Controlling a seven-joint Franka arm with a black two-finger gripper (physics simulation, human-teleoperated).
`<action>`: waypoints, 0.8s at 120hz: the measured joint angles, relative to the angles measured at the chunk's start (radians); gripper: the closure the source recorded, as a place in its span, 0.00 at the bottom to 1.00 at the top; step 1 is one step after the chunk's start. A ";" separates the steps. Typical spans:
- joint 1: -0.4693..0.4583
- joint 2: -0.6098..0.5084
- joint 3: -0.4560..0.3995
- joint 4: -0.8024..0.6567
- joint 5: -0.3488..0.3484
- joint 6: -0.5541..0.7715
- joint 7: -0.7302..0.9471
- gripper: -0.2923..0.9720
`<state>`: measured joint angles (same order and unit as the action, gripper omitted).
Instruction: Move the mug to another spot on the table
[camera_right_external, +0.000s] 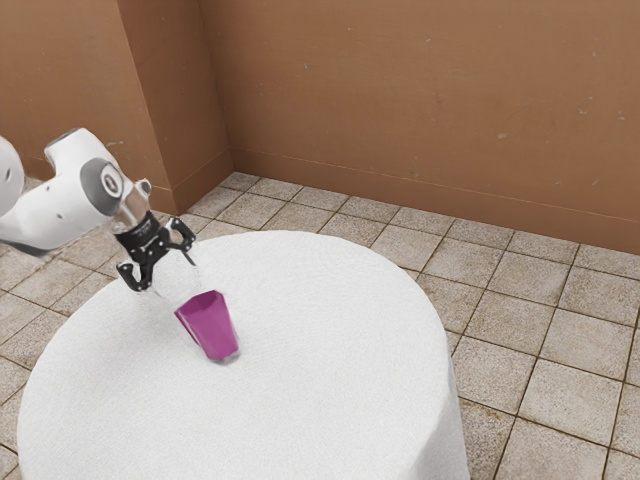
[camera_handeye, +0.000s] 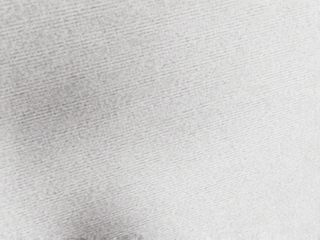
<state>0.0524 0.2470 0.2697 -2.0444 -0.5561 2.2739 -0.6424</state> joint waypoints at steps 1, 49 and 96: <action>0.000 -0.008 -0.001 0.000 0.015 -0.004 0.001 0.26; -0.014 -0.241 -0.210 -0.040 0.516 -0.198 0.078 0.24; -0.113 -0.224 -0.318 0.247 0.585 -0.414 0.252 0.23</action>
<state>-0.0605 0.0227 -0.0484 -1.7974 0.0287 1.8595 -0.3905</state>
